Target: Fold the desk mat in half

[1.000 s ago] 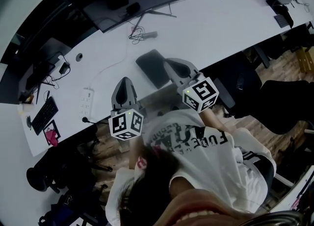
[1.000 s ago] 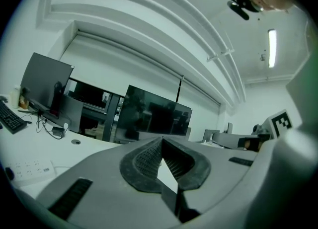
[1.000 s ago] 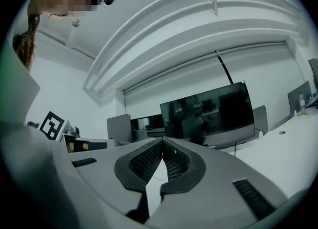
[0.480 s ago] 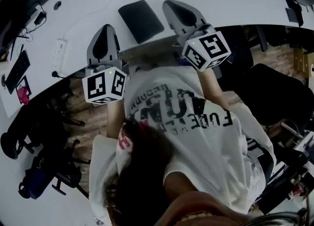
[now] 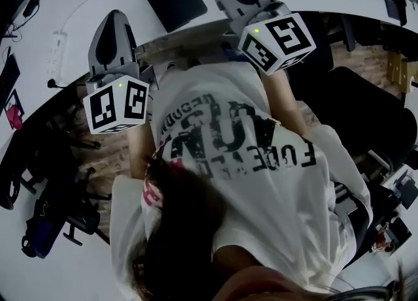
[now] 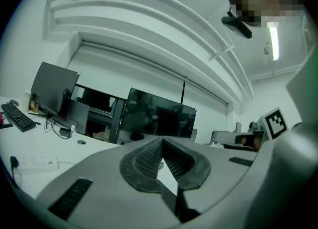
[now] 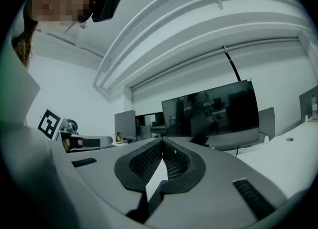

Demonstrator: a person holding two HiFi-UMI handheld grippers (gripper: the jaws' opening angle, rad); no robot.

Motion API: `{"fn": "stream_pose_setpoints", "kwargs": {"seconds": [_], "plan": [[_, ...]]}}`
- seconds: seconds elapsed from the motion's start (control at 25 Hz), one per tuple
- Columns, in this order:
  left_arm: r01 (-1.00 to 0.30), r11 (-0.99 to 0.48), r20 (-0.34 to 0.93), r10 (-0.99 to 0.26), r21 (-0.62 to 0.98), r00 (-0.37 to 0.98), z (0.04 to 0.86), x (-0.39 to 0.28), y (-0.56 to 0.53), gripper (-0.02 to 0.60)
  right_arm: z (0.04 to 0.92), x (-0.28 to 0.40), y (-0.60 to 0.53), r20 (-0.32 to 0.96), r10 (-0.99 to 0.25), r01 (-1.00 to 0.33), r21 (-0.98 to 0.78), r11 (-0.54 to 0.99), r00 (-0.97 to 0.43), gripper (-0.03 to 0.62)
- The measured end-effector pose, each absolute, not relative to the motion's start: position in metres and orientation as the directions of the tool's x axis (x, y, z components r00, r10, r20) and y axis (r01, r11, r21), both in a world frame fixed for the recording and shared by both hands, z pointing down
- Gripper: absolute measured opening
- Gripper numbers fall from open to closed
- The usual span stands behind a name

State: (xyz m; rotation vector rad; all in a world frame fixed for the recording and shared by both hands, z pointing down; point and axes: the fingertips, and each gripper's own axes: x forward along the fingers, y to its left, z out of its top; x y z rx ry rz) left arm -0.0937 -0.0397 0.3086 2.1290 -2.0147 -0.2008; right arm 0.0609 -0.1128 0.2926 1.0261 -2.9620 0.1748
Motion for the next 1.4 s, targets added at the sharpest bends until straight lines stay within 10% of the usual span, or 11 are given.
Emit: {"fn": "stream_pose_setpoints", "kwargs": {"seconds": [1.4], "plan": [[-0.964,-0.114,0.025,-0.992,0.238,0.124,0.307,-0.121,-0.062,0.003,0.292,0.058,-0.122,0.043,-0.675,-0.675,-0.103,0.73,-0.737,0.0]]}}
